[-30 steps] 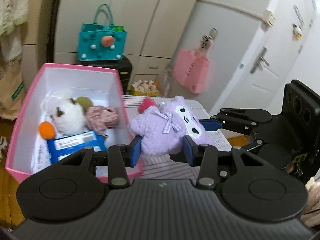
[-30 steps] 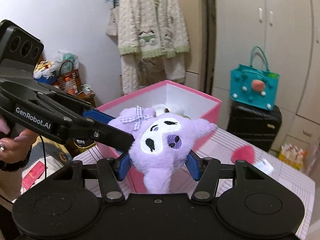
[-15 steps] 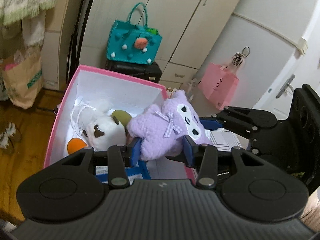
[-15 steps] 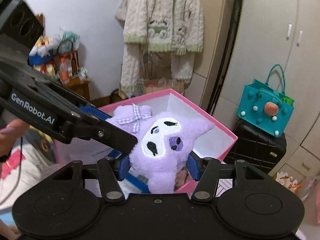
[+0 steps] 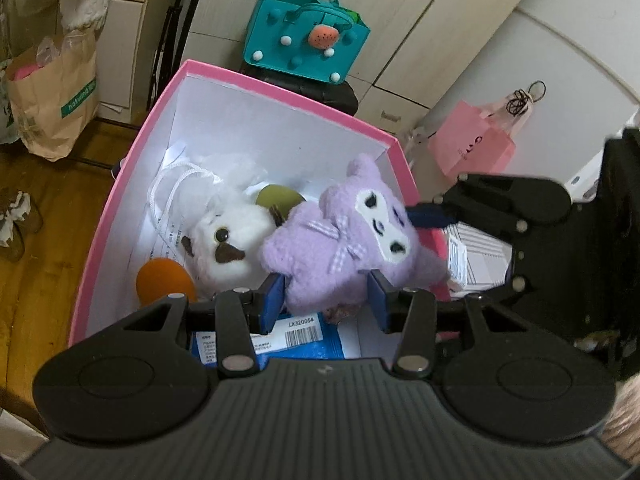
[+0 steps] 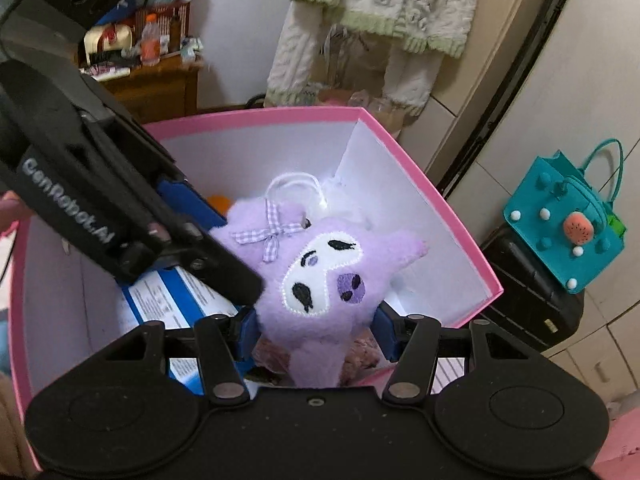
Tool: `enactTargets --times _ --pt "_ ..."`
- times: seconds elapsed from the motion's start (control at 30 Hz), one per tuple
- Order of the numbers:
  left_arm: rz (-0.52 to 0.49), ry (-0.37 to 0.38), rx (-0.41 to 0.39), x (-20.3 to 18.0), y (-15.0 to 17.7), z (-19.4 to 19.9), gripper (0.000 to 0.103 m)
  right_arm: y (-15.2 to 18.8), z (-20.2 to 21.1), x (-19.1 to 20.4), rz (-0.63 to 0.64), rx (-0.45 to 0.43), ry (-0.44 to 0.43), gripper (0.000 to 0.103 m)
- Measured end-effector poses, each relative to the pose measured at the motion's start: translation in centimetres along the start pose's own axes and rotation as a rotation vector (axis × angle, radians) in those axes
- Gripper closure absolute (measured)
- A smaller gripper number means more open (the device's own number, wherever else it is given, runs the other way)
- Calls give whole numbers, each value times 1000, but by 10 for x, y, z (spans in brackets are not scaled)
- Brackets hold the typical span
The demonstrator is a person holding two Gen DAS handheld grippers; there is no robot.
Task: Organize soft objects
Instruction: 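Open both tools to drop the purple plush into the box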
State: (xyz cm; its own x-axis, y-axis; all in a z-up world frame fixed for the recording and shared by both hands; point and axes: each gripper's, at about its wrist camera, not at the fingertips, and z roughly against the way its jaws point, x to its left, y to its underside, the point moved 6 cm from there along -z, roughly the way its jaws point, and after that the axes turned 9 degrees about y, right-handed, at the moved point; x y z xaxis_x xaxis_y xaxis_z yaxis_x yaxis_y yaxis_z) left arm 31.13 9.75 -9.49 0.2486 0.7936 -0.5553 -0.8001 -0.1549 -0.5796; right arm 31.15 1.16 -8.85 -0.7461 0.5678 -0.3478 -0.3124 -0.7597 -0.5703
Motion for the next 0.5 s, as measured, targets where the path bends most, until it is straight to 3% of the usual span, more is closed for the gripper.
enactTargets --times 0.2,0.33,0.5 --pt "-46 -31 -18 -6 2 6 59 3 -4 -1 46 23 46 37" --pt "-81 -62 -42 -12 3 15 59 7 13 1 50 -26 64 32" --pt "-104 -75 -55 -20 7 29 59 13 49 -5 -40 -110 60 31"
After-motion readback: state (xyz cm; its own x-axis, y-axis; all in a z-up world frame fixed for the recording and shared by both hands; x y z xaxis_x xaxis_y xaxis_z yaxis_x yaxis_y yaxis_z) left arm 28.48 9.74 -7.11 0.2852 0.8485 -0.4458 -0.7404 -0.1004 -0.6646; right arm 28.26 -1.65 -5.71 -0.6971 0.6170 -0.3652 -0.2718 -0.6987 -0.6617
